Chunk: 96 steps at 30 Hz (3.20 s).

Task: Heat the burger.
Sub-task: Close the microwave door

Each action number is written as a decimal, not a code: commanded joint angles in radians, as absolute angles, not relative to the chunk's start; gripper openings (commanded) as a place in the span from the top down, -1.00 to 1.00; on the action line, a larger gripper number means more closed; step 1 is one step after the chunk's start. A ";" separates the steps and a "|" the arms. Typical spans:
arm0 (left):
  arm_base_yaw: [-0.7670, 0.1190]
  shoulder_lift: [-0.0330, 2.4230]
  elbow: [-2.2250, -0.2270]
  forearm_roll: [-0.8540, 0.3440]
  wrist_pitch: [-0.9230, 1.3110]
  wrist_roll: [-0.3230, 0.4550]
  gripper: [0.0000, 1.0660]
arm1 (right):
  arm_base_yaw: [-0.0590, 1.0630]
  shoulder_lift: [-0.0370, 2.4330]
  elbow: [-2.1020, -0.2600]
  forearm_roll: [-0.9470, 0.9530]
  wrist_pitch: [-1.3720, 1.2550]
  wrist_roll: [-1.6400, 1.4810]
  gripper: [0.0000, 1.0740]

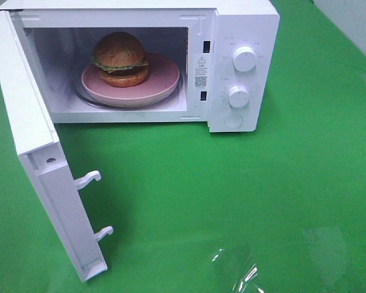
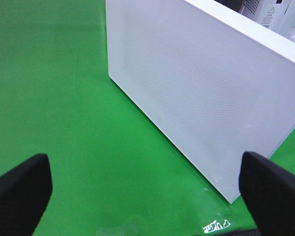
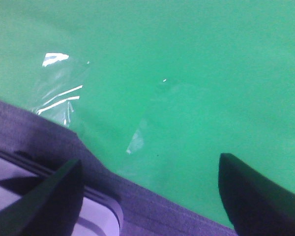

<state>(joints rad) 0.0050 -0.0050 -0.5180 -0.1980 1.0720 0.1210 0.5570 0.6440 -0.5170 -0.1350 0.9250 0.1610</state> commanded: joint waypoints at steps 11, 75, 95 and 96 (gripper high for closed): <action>0.007 -0.009 -0.515 -0.209 1.070 0.121 -0.79 | 0.296 0.341 -0.491 -0.132 0.963 0.168 -0.37; 0.007 -0.009 -0.515 -0.201 1.070 0.112 -0.78 | 0.073 -0.029 -0.491 -0.132 0.963 0.176 -0.36; 0.007 -0.004 -0.539 -0.058 0.792 0.000 0.47 | 0.073 -0.029 -0.491 -0.132 0.963 0.176 -0.36; 0.007 0.016 -0.528 -0.046 0.736 0.000 0.60 | 0.073 -0.029 -0.491 -0.132 0.963 0.176 -0.36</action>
